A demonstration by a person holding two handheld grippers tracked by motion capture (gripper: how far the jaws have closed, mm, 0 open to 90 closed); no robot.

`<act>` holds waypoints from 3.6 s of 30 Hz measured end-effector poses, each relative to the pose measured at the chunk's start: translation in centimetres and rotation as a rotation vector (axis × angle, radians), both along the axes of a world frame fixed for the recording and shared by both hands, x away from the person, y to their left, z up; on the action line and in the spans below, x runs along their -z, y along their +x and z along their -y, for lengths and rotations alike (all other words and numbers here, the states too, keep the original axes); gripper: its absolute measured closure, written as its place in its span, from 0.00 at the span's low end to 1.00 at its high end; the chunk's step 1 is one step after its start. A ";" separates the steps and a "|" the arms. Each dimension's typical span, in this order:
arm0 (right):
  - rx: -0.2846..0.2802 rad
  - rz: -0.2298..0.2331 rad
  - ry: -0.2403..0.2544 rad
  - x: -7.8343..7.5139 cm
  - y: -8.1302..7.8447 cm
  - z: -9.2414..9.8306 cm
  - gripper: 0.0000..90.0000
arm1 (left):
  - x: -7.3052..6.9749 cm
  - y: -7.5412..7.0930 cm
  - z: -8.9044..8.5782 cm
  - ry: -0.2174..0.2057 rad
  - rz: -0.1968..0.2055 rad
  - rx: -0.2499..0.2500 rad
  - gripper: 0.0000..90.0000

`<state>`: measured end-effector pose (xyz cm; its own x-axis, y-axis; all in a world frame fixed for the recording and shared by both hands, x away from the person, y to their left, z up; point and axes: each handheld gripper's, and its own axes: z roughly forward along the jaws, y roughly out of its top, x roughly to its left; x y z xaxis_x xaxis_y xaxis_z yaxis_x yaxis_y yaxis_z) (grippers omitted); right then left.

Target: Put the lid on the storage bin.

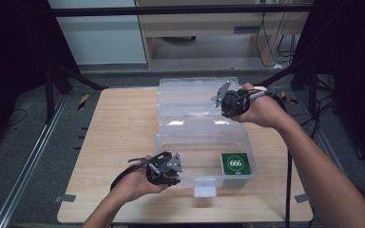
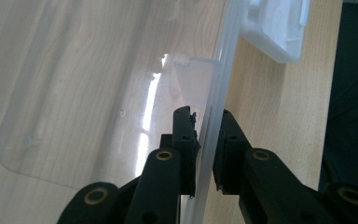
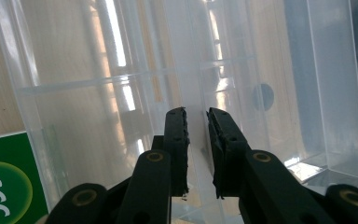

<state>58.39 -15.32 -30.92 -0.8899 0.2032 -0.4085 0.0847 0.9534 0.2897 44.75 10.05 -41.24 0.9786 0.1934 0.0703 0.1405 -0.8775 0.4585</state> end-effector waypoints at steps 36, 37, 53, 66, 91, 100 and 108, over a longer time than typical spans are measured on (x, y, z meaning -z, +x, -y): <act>-0.057 -0.003 0.027 -1.6 -3.3 -0.2 0.97 | 0.3 0.0 0.0 -0.050 0.012 -0.048 0.88; -0.057 -0.003 0.027 -1.6 -3.3 -0.2 0.97 | 0.3 0.0 0.0 -0.050 0.012 -0.048 0.88; -0.048 0.009 0.045 -1.5 -3.2 -0.1 0.97 | 0.4 0.2 0.1 -0.062 0.020 -0.058 0.88; -0.066 0.032 0.078 -1.6 -5.3 0.1 0.97 | 0.4 0.1 0.2 -0.060 0.025 -0.057 0.88; -0.099 0.120 0.073 -0.7 -9.5 0.4 0.96 | 0.6 -0.3 0.1 -0.084 0.013 -0.103 0.87; -0.110 0.122 0.086 -0.4 -10.3 0.7 0.96 | 0.6 -0.2 0.0 -0.082 0.032 -0.077 0.87; -0.115 0.123 0.094 -0.1 -10.9 0.9 0.96 | 0.6 -0.4 0.0 -0.085 0.026 -0.095 0.86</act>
<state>47.47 -16.23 -30.81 -0.8541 0.1453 -0.4995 -0.0649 0.9229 0.3794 44.32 10.01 -41.88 0.9536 0.2917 0.0747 0.2084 -0.8186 0.5352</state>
